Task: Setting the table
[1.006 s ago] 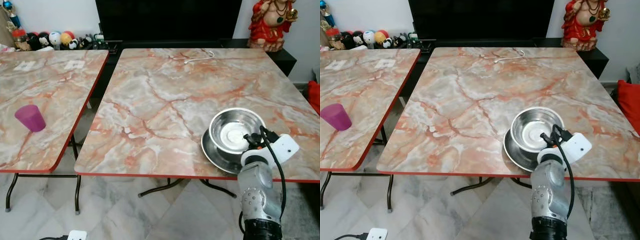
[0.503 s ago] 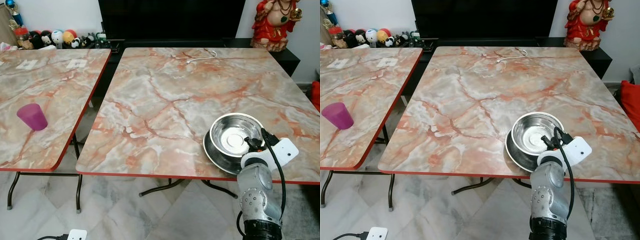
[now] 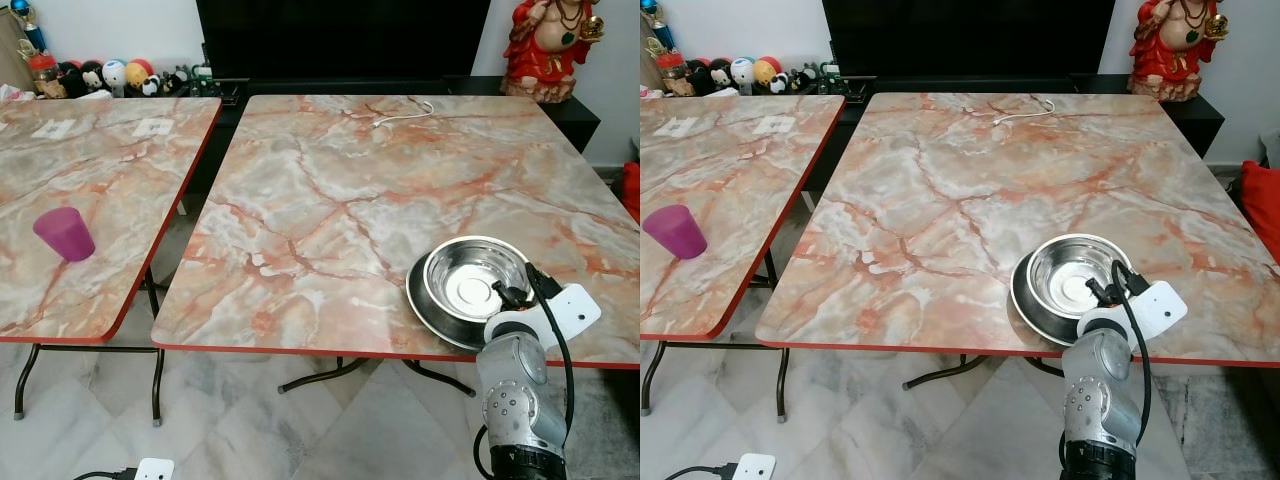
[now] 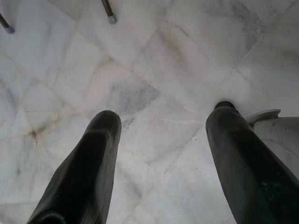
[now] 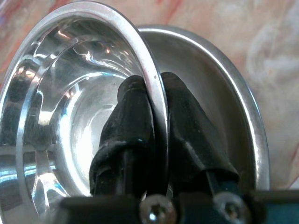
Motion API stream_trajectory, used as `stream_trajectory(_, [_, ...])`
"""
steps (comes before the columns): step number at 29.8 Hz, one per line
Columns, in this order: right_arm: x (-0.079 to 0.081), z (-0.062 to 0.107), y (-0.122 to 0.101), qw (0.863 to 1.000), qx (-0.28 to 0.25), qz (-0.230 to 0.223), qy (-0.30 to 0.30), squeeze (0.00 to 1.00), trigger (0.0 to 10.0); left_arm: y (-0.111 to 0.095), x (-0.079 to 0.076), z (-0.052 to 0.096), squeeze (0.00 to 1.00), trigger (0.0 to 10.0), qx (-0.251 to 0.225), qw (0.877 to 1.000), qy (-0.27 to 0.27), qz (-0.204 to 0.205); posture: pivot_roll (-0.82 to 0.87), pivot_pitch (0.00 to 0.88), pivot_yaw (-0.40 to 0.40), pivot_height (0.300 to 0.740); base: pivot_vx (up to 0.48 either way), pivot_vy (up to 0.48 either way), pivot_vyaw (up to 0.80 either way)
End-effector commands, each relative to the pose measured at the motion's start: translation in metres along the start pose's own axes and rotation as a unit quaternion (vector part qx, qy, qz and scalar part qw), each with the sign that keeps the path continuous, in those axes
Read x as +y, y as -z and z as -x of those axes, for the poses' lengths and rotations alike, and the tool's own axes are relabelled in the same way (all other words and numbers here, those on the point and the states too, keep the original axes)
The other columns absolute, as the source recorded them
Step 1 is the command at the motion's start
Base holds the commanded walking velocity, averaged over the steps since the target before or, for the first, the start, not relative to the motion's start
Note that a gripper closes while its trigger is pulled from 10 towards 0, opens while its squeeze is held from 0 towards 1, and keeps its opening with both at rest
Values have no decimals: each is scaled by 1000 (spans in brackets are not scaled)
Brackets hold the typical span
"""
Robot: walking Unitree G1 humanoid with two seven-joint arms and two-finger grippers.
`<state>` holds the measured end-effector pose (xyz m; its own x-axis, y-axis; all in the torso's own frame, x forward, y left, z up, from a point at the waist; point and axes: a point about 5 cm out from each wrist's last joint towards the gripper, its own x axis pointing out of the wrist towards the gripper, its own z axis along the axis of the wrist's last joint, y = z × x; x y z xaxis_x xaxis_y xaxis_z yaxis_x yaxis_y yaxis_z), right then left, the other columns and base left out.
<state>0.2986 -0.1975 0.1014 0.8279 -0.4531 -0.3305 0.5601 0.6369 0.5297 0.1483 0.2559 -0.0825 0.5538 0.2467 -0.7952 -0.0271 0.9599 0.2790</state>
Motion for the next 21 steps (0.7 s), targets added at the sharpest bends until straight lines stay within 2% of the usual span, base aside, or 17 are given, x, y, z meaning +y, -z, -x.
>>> stream_trajectory(1, [1, 4, 1, 1000, 2, -15, 2, 102, 10000, 5, 2, 1, 0, 10000, 9, 1000, 0, 2, -96, 34, 20, 740, 0, 0, 0])
stream_trajectory(2, [0, 5, 2, 1000, 4, -11, 3, 180, 10000, 5, 2, 1, 0, 10000, 8, 1000, 0, 3, -96, 35, 19, 740, 0, 0, 0])
stream_trajectory(3, [0, 5, 3, 1000, 6, -8, 2, 396, 10000, 5, 2, 1, 0, 10000, 8, 1000, 1, 3, -98, 35, 20, 740, 0, 0, 0])
stream_trajectory(11, [-1, 6, 4, 1000, 10, -6, 6, 373, 10000, 5, 1, 1, 0, 10000, 7, 1000, 2, 2, -99, 34, 19, 740, 0, 0, 0])
stream_trajectory(12, [-1, 6, 4, 1000, 10, -6, 5, 486, 10000, 4, 1, 1, 0, 10000, 7, 1000, 2, 2, -99, 34, 19, 740, 0, 0, 0])
stream_trajectory(13, [-1, 6, 4, 1000, 11, -6, 4, 510, 10000, 4, 1, 1, 0, 10000, 7, 1000, 2, 2, -99, 34, 19, 740, 0, 0, 0])
stream_trajectory(21, [-1, 7, 4, 1000, 12, -1, 6, 502, 10000, 5, 1, 1, 0, 10000, 8, 1000, 1, 3, -98, 34, 16, 740, 0, 0, 0])
